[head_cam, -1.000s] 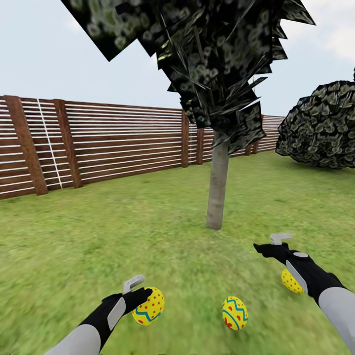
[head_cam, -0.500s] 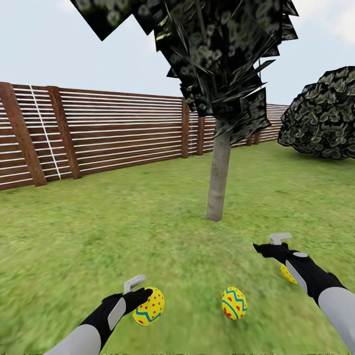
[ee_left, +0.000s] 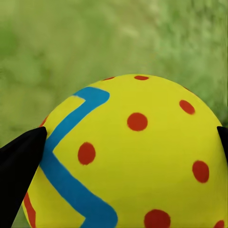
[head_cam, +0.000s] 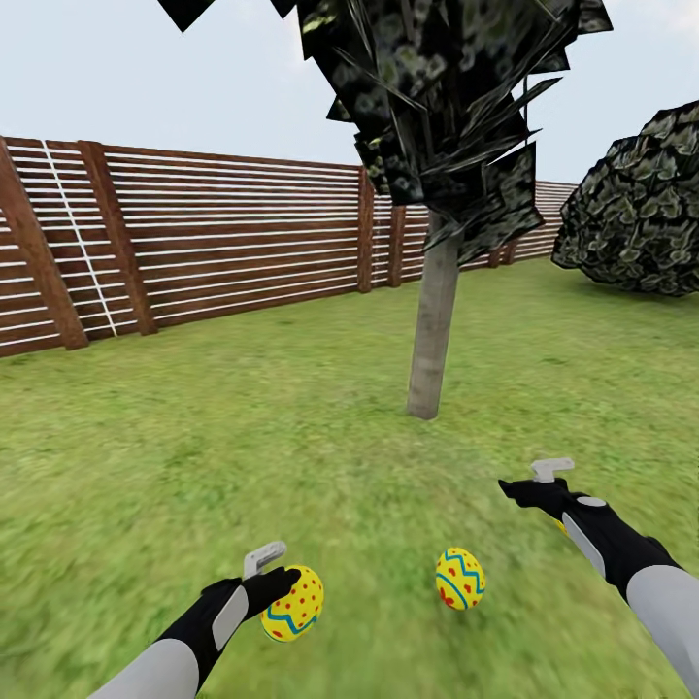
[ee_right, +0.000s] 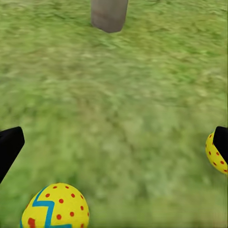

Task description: Take the three Easter eggs out of the wicker basket on the lawn in the garden, then place them on the lawn next to a single tree (choose any tree) so that all three eggs are next to the same tree and none are left in the basket.

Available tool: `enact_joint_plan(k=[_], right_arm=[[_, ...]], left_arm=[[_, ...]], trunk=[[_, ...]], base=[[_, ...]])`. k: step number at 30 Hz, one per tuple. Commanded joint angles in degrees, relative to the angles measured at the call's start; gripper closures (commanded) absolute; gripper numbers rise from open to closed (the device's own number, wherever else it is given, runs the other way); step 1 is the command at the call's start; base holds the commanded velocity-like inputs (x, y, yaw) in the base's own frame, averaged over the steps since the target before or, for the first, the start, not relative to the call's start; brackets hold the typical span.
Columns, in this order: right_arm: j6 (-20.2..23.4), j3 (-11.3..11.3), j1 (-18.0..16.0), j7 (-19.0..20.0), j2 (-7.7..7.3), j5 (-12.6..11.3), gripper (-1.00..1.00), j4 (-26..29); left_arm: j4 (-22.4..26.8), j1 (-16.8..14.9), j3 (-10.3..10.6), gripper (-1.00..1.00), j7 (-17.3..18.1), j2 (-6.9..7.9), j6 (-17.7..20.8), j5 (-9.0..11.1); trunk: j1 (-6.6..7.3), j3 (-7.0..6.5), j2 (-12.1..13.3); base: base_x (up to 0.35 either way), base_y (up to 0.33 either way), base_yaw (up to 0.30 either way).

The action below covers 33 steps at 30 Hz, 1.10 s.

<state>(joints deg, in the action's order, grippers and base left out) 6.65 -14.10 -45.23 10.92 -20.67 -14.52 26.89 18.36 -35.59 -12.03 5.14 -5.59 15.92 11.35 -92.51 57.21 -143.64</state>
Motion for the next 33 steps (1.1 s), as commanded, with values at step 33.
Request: enact_joint_plan(k=[33], right_arm=[[0.3,-0.3,0.0,0.0,0.63,-0.5,-1.00,0.4]], left_arm=[[0.2,0.0,-0.3,1.00,0.1,-0.30,0.4,0.3]], trunk=[[-0.84,7.37,-0.5]], base=[[0.000,0.000,0.000]])
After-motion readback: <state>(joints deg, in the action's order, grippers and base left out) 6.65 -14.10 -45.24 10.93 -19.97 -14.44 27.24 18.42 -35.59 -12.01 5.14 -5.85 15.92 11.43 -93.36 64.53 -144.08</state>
